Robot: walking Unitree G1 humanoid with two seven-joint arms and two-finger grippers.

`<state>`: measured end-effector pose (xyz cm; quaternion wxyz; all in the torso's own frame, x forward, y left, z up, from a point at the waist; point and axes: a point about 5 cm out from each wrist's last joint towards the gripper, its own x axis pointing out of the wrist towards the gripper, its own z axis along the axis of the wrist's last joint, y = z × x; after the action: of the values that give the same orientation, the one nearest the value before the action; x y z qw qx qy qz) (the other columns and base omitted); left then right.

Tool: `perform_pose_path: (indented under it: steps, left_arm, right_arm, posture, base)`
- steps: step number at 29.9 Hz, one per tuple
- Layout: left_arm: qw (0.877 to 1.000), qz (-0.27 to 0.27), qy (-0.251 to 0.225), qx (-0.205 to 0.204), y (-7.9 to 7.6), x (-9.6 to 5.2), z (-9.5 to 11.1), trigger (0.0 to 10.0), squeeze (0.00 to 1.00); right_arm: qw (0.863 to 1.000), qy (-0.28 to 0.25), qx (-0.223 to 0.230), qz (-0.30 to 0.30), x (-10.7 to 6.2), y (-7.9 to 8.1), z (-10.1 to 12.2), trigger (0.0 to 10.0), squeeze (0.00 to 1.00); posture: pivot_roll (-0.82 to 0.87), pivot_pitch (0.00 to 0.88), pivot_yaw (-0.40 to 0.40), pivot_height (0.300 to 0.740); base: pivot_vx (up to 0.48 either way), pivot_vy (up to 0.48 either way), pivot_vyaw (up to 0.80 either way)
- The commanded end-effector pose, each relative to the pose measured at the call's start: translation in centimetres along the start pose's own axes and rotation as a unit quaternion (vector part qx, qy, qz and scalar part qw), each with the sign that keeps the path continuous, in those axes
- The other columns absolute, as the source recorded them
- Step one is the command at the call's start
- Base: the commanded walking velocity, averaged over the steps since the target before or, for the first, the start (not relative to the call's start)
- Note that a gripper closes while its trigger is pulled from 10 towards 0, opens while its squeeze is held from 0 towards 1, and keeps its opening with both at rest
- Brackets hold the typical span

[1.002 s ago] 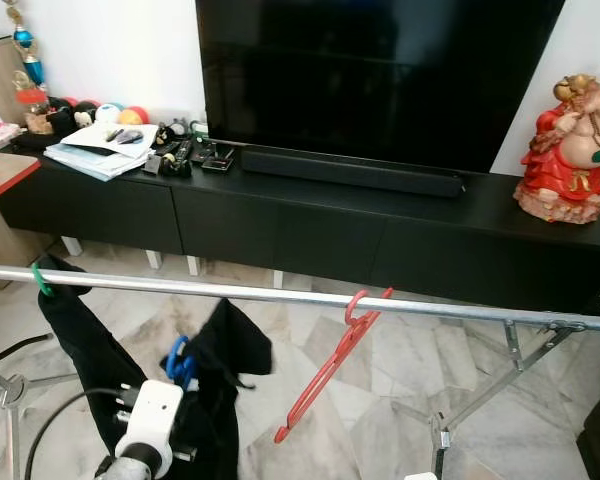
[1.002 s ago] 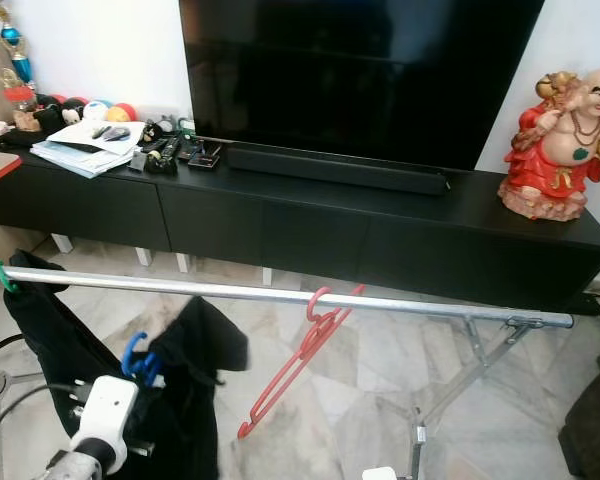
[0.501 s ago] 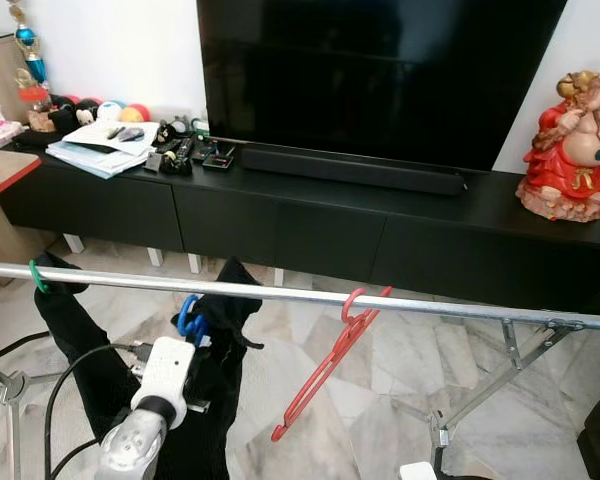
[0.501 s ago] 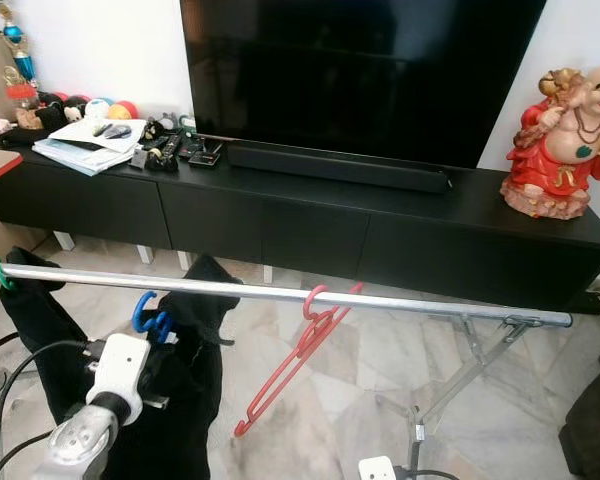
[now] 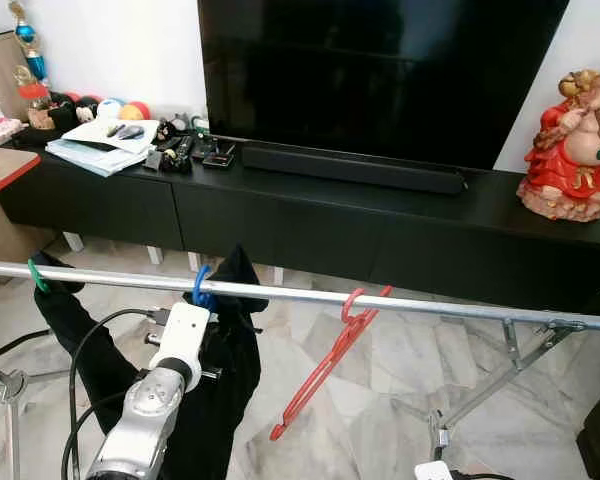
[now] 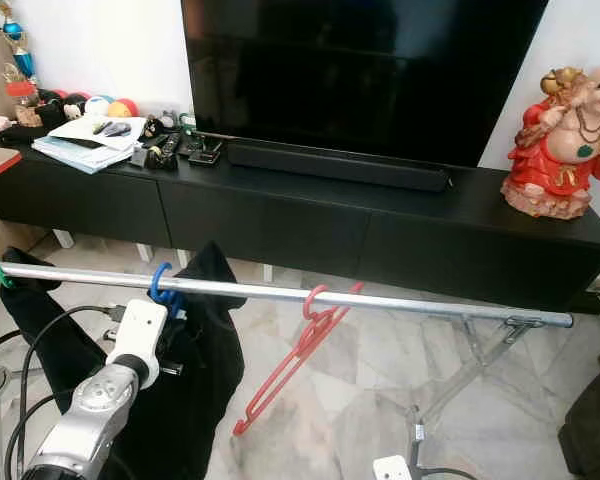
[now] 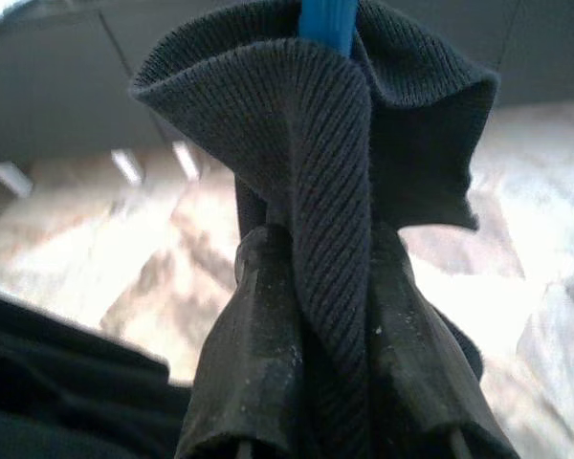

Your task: Hang hanger

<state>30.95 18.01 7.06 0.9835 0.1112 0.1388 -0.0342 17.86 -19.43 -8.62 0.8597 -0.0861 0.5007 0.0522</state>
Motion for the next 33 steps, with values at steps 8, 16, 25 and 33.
perform_pose_path:
  steps: [8,16,25,33]
  left_arm:
    - [0.997,0.018,0.075,0.003,0.1,0.6,-1.4,10.0,0.00]
    - [0.995,0.007,0.098,0.000,-0.4,0.1,-2.6,10.0,0.00]
    - [0.999,-0.010,0.040,-0.029,-0.9,-0.3,-1.4,10.0,1.00]
    - [0.999,0.001,0.002,-0.040,-0.8,-1.3,-0.9,10.0,1.00]
  right_arm:
    - [1.000,0.010,-0.007,0.009,-0.1,1.2,-1.3,10.0,0.00]
    - [1.000,0.017,-0.008,0.019,-0.1,2.9,-2.1,10.0,0.00]
    - [1.000,0.011,-0.008,0.018,0.0,2.9,-1.7,10.0,0.00]
    - [1.000,0.010,-0.006,0.007,-0.2,0.6,-1.7,10.0,0.00]
  posture:
    - [0.11,0.000,-0.061,0.740]
    - [0.11,0.000,-0.061,0.740]
    - [0.11,0.000,-0.060,0.740]
    - [0.12,0.000,-0.058,0.740]
  base:
    - [0.000,0.000,0.00]
    - [0.000,0.000,0.00]
    - [0.000,0.000,0.00]
    - [0.000,0.000,0.00]
